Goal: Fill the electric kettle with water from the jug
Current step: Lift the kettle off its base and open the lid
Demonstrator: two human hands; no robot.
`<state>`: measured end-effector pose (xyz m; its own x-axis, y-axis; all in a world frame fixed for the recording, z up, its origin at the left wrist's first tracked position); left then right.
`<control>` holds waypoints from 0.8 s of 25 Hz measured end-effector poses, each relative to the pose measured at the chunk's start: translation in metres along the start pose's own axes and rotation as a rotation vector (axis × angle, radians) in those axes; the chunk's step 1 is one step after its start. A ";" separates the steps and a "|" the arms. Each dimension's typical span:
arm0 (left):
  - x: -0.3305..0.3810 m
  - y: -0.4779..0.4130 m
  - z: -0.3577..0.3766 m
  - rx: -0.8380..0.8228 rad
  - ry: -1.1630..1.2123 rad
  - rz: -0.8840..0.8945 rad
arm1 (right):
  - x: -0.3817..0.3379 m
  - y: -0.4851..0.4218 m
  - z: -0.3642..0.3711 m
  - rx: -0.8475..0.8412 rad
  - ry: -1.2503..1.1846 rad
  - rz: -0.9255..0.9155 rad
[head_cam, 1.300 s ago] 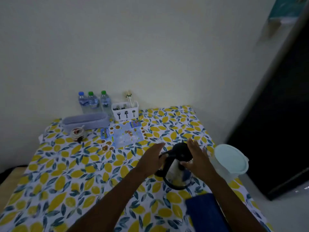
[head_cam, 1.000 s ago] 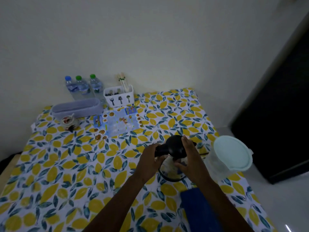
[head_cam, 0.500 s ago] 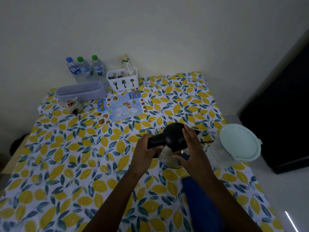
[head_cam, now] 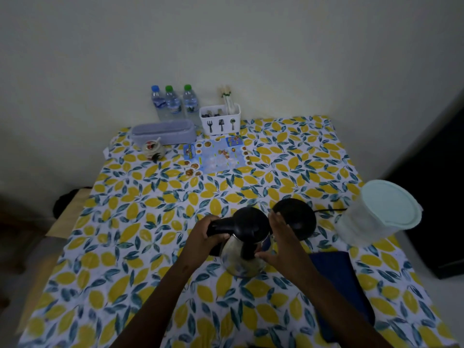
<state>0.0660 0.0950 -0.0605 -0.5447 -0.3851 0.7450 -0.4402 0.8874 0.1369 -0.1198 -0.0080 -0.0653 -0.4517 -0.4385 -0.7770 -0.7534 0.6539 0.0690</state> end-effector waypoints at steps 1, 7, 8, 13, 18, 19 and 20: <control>-0.005 0.002 -0.002 -0.019 0.005 0.004 | 0.001 0.001 0.008 -0.005 0.005 0.000; -0.018 0.015 -0.016 0.003 -0.058 0.059 | 0.000 0.013 0.033 0.078 0.297 -0.012; -0.011 0.014 -0.016 0.035 -0.113 0.087 | 0.002 0.014 0.035 0.093 0.341 0.004; 0.048 0.006 0.009 0.112 -0.420 0.273 | 0.006 0.017 0.041 0.090 0.337 0.065; 0.049 0.007 0.028 0.170 -0.627 0.142 | 0.010 0.016 0.044 0.094 0.285 0.053; 0.050 0.008 0.028 0.194 -0.639 0.146 | 0.011 0.015 0.044 0.098 0.282 0.047; 0.052 0.009 0.028 0.204 -0.648 0.152 | 0.012 0.014 0.044 0.095 0.286 0.042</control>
<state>0.0137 0.0758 -0.0386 -0.8992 -0.3904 0.1974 -0.4162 0.9025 -0.1110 -0.1147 0.0232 -0.1010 -0.6077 -0.5573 -0.5658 -0.6895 0.7237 0.0277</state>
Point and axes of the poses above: each hand's wrist, its own y-axis away from the middle knuckle, its own z-axis out of the palm, x = y × z, the point moved 7 cm from there along -y, towards the middle knuckle, and after that the axes turned 13 degrees about -y, right-handed, at the moved point
